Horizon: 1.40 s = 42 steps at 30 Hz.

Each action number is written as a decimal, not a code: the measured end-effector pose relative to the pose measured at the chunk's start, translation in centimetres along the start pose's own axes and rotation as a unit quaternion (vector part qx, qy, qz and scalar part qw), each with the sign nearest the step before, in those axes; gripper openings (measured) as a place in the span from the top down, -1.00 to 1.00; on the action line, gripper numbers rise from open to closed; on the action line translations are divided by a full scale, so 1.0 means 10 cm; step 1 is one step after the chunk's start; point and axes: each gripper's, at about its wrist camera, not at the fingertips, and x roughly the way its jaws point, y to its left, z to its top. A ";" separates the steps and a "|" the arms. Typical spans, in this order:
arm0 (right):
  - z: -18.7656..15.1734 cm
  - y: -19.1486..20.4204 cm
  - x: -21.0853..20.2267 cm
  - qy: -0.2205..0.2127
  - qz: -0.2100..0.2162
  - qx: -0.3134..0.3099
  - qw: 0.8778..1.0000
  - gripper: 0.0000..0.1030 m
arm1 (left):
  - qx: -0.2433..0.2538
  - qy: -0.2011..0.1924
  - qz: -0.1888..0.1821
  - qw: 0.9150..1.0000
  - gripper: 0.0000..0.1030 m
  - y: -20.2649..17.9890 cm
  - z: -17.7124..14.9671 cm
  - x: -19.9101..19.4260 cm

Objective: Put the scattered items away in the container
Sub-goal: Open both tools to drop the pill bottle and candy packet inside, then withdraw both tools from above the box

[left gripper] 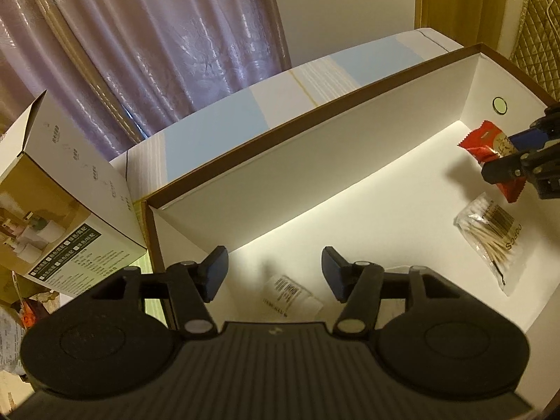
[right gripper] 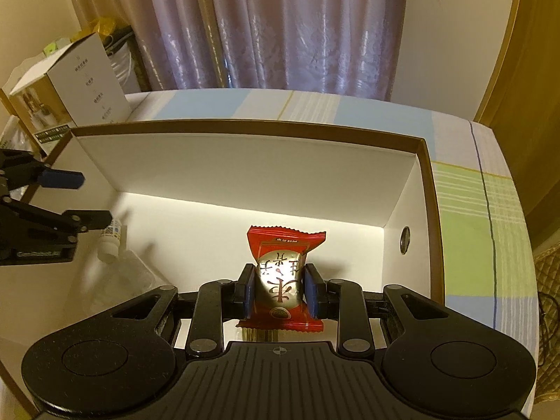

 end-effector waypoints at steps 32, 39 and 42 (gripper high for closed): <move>-0.21 0.33 -0.75 -0.037 -0.002 0.000 0.999 -1.00 | -0.048 -0.037 0.024 0.998 -0.94 -0.10 -0.04 -0.74; -0.33 0.40 -0.83 -0.033 -0.037 -0.004 0.999 -1.00 | -0.073 -0.036 0.034 0.996 -0.98 -0.15 -0.10 -0.96; -0.39 0.42 -0.89 -0.034 -0.041 0.003 0.999 -1.00 | -0.081 -0.031 0.037 0.996 -0.98 -0.19 -0.15 -1.03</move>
